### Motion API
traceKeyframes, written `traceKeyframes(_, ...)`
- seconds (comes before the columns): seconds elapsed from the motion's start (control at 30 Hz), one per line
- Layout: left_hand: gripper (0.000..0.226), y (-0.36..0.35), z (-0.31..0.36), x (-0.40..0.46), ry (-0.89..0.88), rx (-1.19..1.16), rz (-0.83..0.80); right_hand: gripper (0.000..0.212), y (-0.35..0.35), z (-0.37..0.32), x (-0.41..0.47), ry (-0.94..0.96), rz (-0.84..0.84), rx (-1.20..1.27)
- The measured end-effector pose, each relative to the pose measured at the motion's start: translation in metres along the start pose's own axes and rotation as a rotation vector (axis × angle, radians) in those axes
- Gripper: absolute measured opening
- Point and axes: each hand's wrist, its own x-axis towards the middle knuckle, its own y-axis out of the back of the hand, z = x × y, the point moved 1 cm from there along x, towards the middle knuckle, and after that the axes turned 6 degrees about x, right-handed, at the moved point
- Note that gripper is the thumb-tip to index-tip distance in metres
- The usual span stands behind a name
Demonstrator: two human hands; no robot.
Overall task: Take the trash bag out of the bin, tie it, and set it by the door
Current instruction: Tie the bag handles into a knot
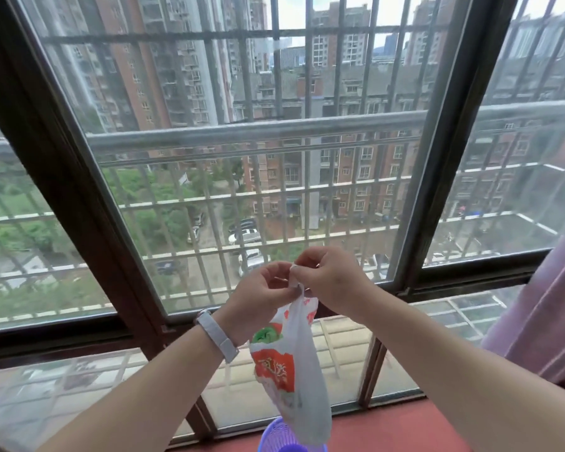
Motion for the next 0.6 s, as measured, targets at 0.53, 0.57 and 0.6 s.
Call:
traceKeyframes(0.53, 0.015, 0.003, 0.019, 0.012, -0.026, 0.017, 0.149, 0.027, 0.012, 0.009, 0.008, -0.002, -0.193, -0.002)
traceKeyframes(0.57, 0.014, 0.004, 0.02, 0.013, -0.029, 0.016, 0.135, 0.025, 0.014, 0.011, 0.008, -0.019, -0.23, -0.019)
traceKeyframes(0.6, 0.014, 0.004, 0.021, 0.013, -0.037, 0.026, 0.122, 0.022, 0.014, 0.012, 0.008, -0.022, -0.252, -0.028)
